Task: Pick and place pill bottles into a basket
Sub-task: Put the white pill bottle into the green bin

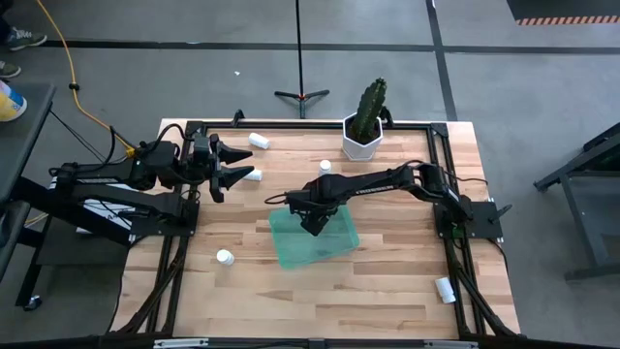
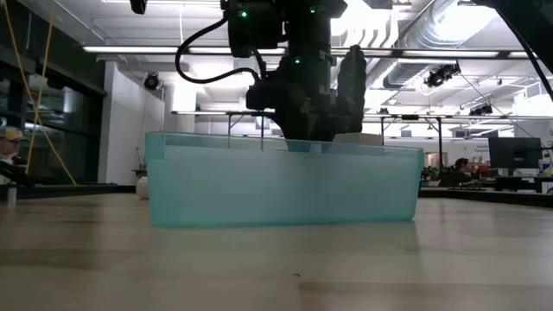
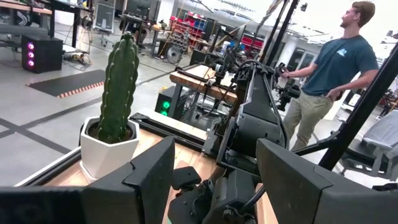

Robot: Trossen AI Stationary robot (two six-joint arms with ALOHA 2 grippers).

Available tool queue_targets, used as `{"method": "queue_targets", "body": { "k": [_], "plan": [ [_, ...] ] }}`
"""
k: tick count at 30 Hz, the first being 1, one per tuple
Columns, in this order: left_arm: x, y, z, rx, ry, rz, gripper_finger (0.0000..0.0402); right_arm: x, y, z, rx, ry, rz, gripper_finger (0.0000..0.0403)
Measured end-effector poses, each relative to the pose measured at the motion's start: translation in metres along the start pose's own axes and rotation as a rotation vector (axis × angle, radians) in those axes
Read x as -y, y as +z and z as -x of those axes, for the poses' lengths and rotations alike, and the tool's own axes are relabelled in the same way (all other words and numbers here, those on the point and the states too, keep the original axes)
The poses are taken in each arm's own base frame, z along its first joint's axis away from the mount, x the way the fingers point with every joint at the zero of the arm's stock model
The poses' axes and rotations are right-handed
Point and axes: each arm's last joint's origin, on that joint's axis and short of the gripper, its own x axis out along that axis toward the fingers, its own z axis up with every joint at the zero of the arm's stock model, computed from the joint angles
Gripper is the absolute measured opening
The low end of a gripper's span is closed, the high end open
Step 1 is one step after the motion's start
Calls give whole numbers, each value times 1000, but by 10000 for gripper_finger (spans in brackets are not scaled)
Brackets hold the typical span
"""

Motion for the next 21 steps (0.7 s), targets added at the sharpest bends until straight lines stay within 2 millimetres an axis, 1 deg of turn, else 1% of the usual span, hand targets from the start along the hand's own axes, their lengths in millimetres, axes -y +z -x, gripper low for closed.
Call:
{"method": "queue_targets", "body": {
  "k": [3, 6, 15, 21],
  "plan": [
    [0, 0, 0, 0, 0, 0, 262, 0, 0, 0, -1, 1, -4, 233],
    [0, 0, 0, 0, 0, 0, 262, 0, 0, 0, -1, 1, -4, 243],
    [0, 0, 0, 0, 0, 0, 262, 1, 0, 0, -11, 1, -7, 238],
    [0, 0, 0, 0, 0, 0, 262, 1, 0, 1, -13, 2, -8, 243]
  ]
}}
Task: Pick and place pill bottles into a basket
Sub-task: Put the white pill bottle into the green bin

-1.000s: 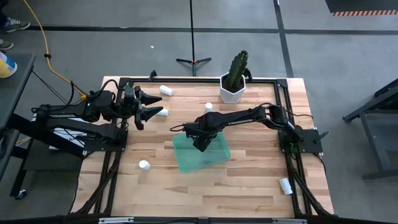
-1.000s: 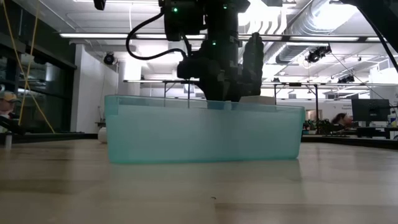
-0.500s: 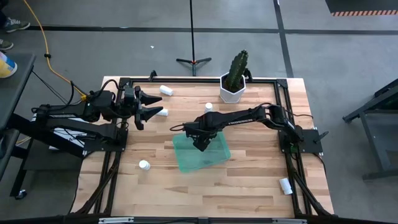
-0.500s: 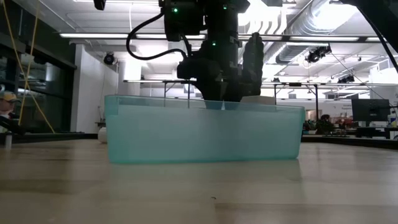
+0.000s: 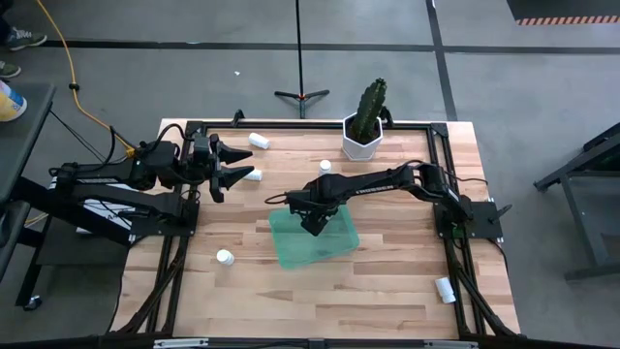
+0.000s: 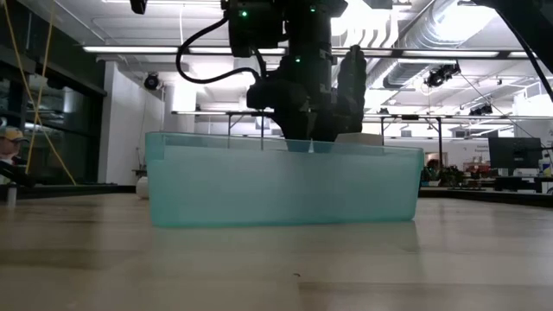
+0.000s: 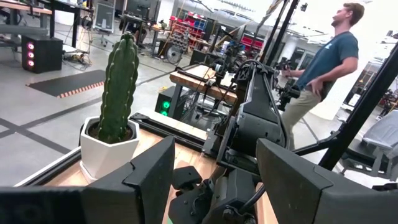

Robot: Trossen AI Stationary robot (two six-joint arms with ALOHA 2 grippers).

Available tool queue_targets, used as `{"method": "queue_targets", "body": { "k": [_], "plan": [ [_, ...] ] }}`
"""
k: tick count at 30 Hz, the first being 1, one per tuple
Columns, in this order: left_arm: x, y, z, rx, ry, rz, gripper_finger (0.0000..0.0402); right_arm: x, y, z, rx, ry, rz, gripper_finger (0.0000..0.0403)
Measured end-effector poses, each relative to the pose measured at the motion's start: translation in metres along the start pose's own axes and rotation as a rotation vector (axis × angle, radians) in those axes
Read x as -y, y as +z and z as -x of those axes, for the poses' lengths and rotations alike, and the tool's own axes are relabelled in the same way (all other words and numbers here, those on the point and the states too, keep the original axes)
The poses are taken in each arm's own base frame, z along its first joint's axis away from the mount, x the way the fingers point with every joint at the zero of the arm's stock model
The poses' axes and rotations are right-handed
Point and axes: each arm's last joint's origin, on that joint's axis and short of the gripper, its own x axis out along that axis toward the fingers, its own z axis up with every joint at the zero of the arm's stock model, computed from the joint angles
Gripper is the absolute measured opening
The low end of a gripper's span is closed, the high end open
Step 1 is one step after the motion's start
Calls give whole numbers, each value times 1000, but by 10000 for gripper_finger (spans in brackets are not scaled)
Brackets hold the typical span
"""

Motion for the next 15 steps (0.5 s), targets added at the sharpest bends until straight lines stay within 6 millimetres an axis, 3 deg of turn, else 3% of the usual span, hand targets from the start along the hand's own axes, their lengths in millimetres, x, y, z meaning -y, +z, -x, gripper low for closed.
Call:
{"method": "queue_targets", "body": {
  "k": [8, 15],
  "plan": [
    [0, 0, 0, 0, 0, 0, 262, 0, 0, 1, 0, 0, 0, 244],
    [0, 0, 0, 0, 0, 0, 262, 3, 14, 32, 88, 5, 2, 245]
  ]
}}
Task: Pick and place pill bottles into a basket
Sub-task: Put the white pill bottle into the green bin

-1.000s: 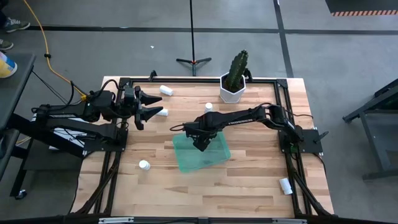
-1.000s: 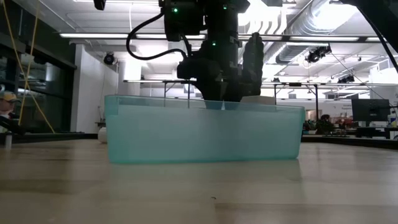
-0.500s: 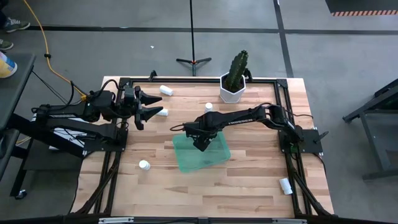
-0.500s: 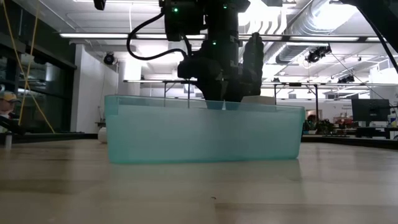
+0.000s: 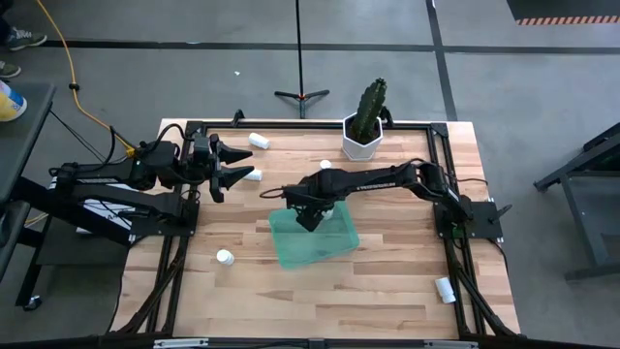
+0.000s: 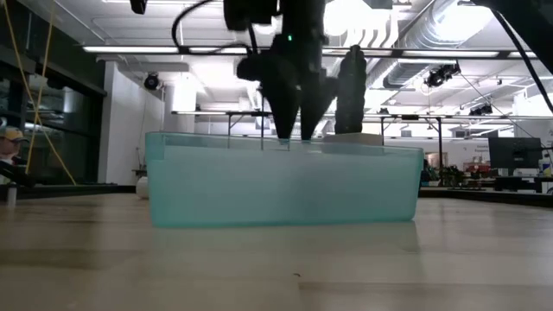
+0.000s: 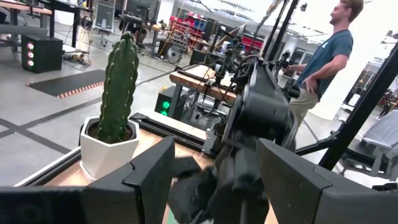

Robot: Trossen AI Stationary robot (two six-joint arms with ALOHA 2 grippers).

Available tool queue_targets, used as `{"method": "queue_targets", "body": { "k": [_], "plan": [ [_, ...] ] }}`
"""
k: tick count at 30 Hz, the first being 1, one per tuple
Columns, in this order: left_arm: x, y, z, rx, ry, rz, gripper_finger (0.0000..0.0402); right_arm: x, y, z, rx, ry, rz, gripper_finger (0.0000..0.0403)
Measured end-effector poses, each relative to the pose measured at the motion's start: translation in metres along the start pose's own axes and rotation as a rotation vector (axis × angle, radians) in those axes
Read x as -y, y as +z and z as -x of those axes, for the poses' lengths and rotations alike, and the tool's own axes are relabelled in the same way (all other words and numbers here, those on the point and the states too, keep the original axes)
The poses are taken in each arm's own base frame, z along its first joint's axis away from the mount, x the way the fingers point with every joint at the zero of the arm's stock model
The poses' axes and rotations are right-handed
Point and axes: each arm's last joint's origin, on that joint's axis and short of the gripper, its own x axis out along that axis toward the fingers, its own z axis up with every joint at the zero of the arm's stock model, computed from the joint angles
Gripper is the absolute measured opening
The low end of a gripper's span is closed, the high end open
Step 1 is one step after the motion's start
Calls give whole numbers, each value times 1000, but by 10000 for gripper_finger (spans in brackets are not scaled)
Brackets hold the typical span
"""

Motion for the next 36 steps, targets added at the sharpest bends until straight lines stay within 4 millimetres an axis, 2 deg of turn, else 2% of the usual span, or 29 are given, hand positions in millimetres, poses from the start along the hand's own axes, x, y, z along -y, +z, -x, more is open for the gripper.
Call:
{"method": "queue_targets", "body": {
  "k": [8, 15, 22, 28, 32, 36],
  "plan": [
    [0, 0, 0, 0, 0, 0, 262, 12, 12, 52, 63, -9, 30, 245],
    [0, 0, 0, 0, 0, 0, 262, 16, 4, 99, 138, -22, 71, 238],
    [0, -1, 0, -8, 2, -2, 262, 26, -24, 135, 194, 6, 69, 221],
    [-1, -3, 0, -28, 9, -7, 262, 47, -56, 168, 270, 8, -4, 216],
    [0, -1, 0, -14, 4, -1, 262, 63, -87, 170, 252, -7, -105, 221],
    [0, -1, 1, -11, 3, -1, 262, 81, -122, 156, 192, -26, -232, 224]
  ]
}}
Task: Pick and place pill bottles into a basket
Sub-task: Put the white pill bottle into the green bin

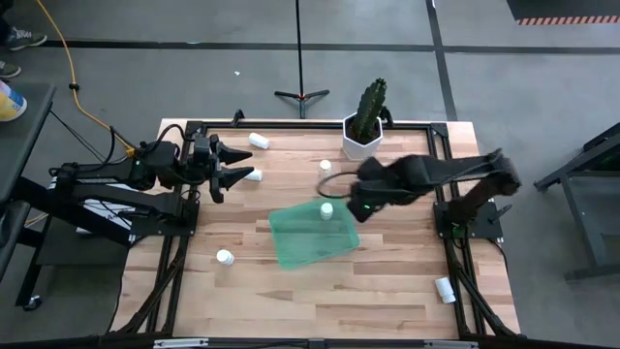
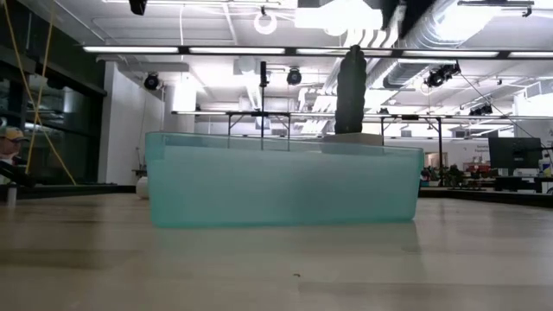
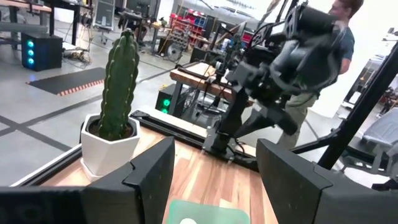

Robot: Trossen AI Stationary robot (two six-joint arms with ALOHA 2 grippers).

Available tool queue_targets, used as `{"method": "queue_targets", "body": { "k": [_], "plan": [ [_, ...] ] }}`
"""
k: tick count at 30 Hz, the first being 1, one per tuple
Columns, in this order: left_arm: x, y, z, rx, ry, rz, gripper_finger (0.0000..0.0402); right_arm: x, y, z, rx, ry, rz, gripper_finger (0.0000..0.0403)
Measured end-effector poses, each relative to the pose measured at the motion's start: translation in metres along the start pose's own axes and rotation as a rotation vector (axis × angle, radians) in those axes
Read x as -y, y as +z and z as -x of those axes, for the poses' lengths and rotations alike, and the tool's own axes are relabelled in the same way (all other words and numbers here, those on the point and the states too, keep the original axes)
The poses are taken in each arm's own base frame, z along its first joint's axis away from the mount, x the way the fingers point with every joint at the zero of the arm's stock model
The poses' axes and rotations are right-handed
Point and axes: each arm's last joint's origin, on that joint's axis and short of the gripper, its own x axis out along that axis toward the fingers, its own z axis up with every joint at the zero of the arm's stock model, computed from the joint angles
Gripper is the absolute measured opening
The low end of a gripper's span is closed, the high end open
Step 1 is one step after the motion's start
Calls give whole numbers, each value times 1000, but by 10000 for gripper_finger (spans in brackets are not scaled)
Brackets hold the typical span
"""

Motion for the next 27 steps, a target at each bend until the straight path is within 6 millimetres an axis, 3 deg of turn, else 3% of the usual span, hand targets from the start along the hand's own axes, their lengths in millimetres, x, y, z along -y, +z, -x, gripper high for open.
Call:
{"method": "queue_targets", "body": {
  "k": [5, 9, 18, 27],
  "plan": [
    [0, 0, 0, 0, 0, -2, 262, 29, -39, -15, -114, 2, -180, 236],
    [0, 0, 0, 0, 0, -2, 262, 38, -69, -32, -284, 32, -237, 256],
    [0, -1, 0, -8, 3, -4, 262, 33, -131, -63, -607, -1, -231, 297],
    [0, -1, 0, -10, 3, -5, 262, 25, -171, -60, -672, -17, -267, 299]
  ]
}}
